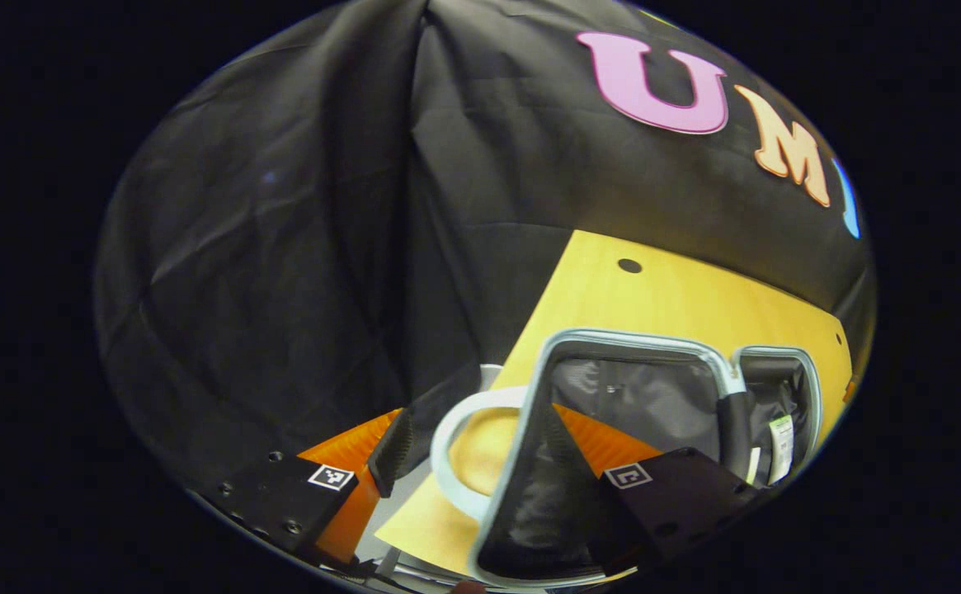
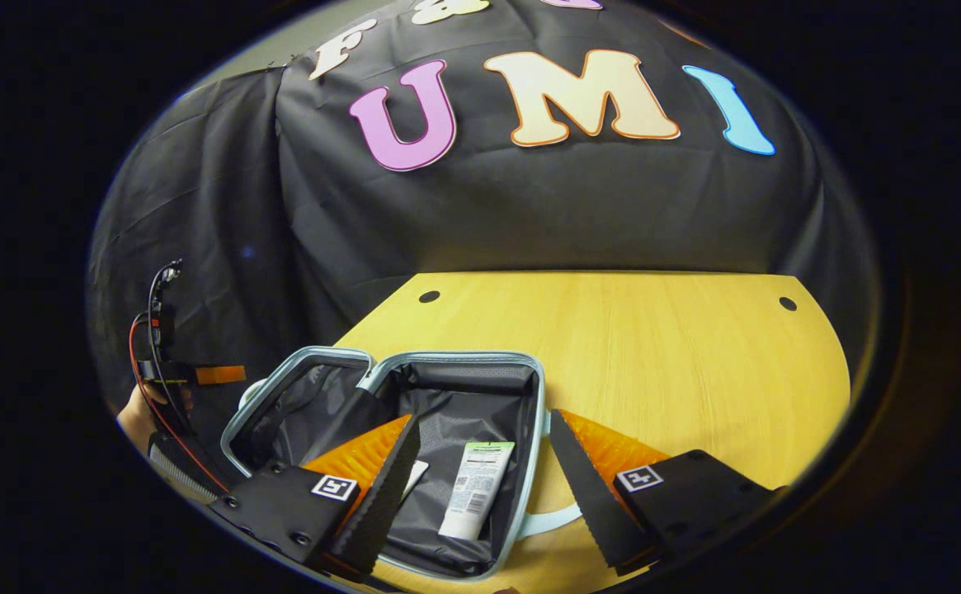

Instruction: First open the suitcase, pack the skin care products into it, and then close the suitcase.

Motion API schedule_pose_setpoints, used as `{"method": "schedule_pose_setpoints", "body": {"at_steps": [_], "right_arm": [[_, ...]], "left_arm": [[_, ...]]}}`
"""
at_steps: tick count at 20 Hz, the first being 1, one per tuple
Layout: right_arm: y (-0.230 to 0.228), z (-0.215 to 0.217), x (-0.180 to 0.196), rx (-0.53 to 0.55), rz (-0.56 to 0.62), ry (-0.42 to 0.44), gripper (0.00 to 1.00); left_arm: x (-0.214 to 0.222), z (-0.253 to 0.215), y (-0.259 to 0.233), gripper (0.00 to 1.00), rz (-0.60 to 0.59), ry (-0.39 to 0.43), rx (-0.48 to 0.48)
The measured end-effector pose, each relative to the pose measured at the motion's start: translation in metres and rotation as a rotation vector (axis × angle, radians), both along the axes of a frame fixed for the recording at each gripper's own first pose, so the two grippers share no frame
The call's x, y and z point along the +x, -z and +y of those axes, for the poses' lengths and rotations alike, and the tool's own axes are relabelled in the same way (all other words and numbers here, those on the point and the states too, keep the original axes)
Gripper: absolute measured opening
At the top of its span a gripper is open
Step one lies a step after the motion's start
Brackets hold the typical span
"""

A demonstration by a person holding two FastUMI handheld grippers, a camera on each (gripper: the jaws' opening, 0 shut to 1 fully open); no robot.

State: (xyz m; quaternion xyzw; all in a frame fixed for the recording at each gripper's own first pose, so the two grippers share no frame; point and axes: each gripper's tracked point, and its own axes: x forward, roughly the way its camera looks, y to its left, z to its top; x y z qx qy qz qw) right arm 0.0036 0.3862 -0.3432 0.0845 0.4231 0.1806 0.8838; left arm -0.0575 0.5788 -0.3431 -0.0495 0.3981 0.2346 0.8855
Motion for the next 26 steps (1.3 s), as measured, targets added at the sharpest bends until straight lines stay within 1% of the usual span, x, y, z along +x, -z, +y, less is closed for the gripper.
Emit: {"method": "schedule_pose_setpoints", "body": {"at_steps": [2, 5, 7, 8, 9, 10, 11, 12, 13, 14, 16, 17, 18, 19, 20, 21, 22, 25, 26], "right_arm": [[0.001, -0.004, 0.001, -0.014, -0.004, 0.012, 0.98], [0.002, -0.011, 0.002, -0.034, 0.0, 0.037, 0.98], [0.002, -0.016, 0.002, -0.049, -0.003, 0.047, 0.98], [0.002, -0.018, 0.002, -0.055, -0.004, 0.051, 0.98], [0.002, -0.021, 0.002, -0.061, -0.005, 0.056, 0.98], [0.002, -0.022, 0.002, -0.064, -0.006, 0.06, 0.98], [0.002, -0.024, 0.002, -0.067, -0.007, 0.063, 0.98], [0.001, -0.026, 0.002, -0.07, -0.01, 0.066, 0.98], [0.0, -0.027, 0.002, -0.07, -0.012, 0.068, 0.98], [0.0, -0.028, 0.003, -0.072, -0.017, 0.072, 0.98], [-0.001, -0.032, 0.003, -0.079, -0.027, 0.074, 0.98], [-0.003, -0.034, 0.002, -0.079, -0.032, 0.074, 0.92], [-0.002, -0.036, 0.002, -0.081, -0.037, 0.074, 0.92], [-0.005, -0.038, 0.002, -0.081, -0.046, 0.075, 0.92], [-0.006, -0.039, 0.001, -0.078, -0.053, 0.073, 0.92], [-0.006, -0.04, 0.002, -0.077, -0.06, 0.068, 0.98], [-0.004, -0.041, 0.001, -0.077, -0.062, 0.063, 0.92], [-0.004, -0.042, 0.0, -0.061, -0.067, 0.064, 0.92], [-0.004, -0.042, 0.0, -0.056, -0.069, 0.063, 0.98]], "left_arm": [[-0.003, 0.014, 0.018, 0.94, 0.028, -0.022, -0.015], [-0.01, 0.029, 0.046, 0.94, 0.085, -0.027, -0.046], [-0.017, 0.038, 0.059, 0.91, 0.122, -0.033, -0.084], [-0.021, 0.041, 0.064, 0.93, 0.142, -0.036, -0.103], [-0.022, 0.043, 0.069, 0.88, 0.158, -0.033, -0.118], [-0.024, 0.046, 0.072, 0.86, 0.172, -0.028, -0.129], [-0.026, 0.048, 0.076, 0.78, 0.192, -0.023, -0.137], [-0.027, 0.049, 0.08, 0.74, 0.213, -0.021, -0.145], [-0.028, 0.047, 0.082, 0.66, 0.219, -0.013, -0.17], [-0.026, 0.05, 0.077, 0.63, 0.212, -0.003, -0.18], [-0.026, 0.047, 0.078, 0.37, 0.225, 0.017, -0.194], [-0.027, 0.045, 0.075, 0.24, 0.241, 0.011, -0.193], [-0.024, 0.044, 0.073, 0.16, 0.237, 0.011, -0.173], [-0.019, 0.039, 0.071, 0.08, 0.22, 0.031, -0.147], [-0.017, 0.036, 0.066, 0.06, 0.219, 0.046, -0.128], [-0.016, 0.034, 0.06, 0.04, 0.222, 0.06, -0.113], [-0.015, 0.033, 0.056, 0.04, 0.223, 0.071, -0.096], [-0.009, 0.026, 0.034, 0.03, 0.193, 0.075, -0.09], [-0.01, 0.026, 0.023, 0.03, 0.177, 0.077, -0.093]]}}
